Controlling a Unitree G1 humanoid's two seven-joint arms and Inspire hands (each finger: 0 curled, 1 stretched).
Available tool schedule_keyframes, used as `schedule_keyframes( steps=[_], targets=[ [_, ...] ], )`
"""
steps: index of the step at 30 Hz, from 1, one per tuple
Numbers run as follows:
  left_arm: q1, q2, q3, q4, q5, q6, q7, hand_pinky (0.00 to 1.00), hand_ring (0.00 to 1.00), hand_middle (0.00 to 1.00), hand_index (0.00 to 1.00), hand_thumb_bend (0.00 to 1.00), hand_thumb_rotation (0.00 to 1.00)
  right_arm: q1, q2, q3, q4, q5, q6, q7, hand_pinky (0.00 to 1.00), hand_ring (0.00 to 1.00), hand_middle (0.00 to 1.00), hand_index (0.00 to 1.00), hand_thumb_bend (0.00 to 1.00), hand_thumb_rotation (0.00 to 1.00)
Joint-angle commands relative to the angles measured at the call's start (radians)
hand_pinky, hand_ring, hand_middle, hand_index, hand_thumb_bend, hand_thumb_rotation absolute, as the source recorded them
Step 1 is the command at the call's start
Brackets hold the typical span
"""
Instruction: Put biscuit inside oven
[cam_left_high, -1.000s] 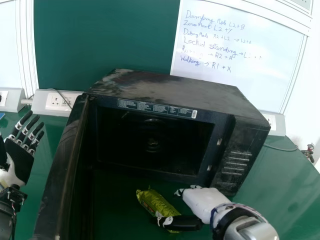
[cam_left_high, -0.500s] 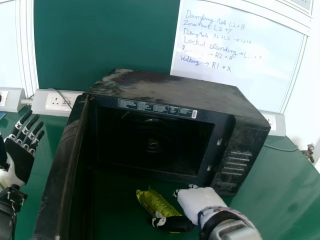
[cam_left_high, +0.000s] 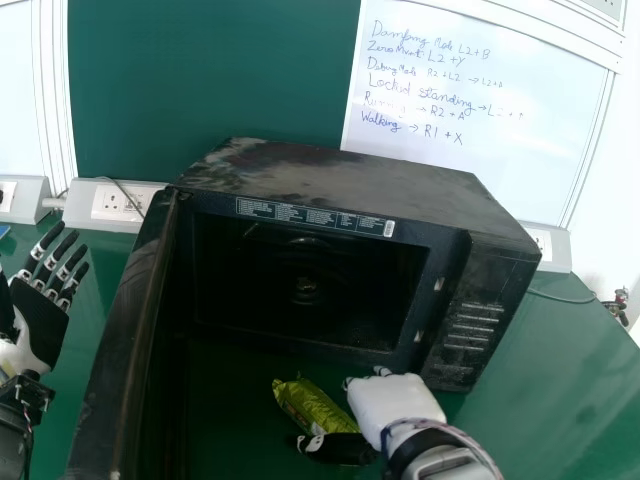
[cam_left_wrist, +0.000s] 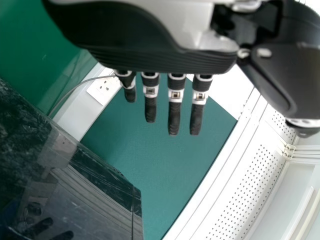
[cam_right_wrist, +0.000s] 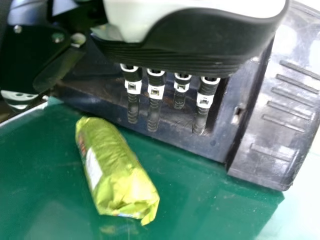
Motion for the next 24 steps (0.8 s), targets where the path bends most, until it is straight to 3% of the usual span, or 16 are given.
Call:
schedule_keyframes(
  steps=[1,3,8,13,15,18,24],
  targets=[
    [-0.001,-0.005,-0.010,-0.010,-0.003,-0.009,0.004,0.99,0.88,0.83,0.81,0.70,0.47,0.012,-0.002,0.009,0.012,-0.021,-0.024,-0.032,0.74,0.78,0.82,0.85,1.00,0.40],
    [0.001,-0.002,-0.009,-0.007,0.001,-0.010,-0.004,0.99,0.89,0.83,0.82,0.70,0.48,0.023,0.001,0.012,0.021,-0.032,-0.035,-0.048,0.70,0.75,0.80,0.84,1.00,0.39],
    [0.001,-0.001,-0.007,-0.007,-0.002,-0.011,-0.006,0.99,0.88,0.82,0.80,0.70,0.48,0.047,-0.007,0.019,0.042,-0.044,-0.062,-0.089,0.76,0.79,0.84,0.86,1.00,0.40],
    [0.000,0.001,-0.007,-0.004,0.000,-0.014,-0.012,1.00,0.91,0.84,0.82,0.70,0.49,0.062,-0.014,0.037,0.058,-0.073,-0.084,-0.119,0.77,0.81,0.85,0.87,0.82,0.33],
    [-0.002,-0.001,-0.008,-0.012,-0.002,-0.008,0.005,1.00,0.91,0.85,0.82,0.71,0.49,0.064,-0.012,0.041,0.064,-0.081,-0.089,-0.118,0.79,0.83,0.86,0.88,0.81,0.32],
    [-0.004,-0.003,-0.009,-0.012,-0.002,-0.008,0.011,1.00,0.89,0.83,0.80,0.73,0.47,0.067,-0.007,0.046,0.077,-0.088,-0.093,-0.115,0.79,0.83,0.87,0.88,0.88,0.37],
    [-0.001,-0.001,-0.007,-0.009,-0.007,-0.009,0.005,1.00,0.91,0.85,0.82,0.75,0.47,0.070,-0.007,0.048,0.095,-0.087,-0.093,-0.120,0.78,0.84,0.88,0.88,0.91,0.36]
  ],
)
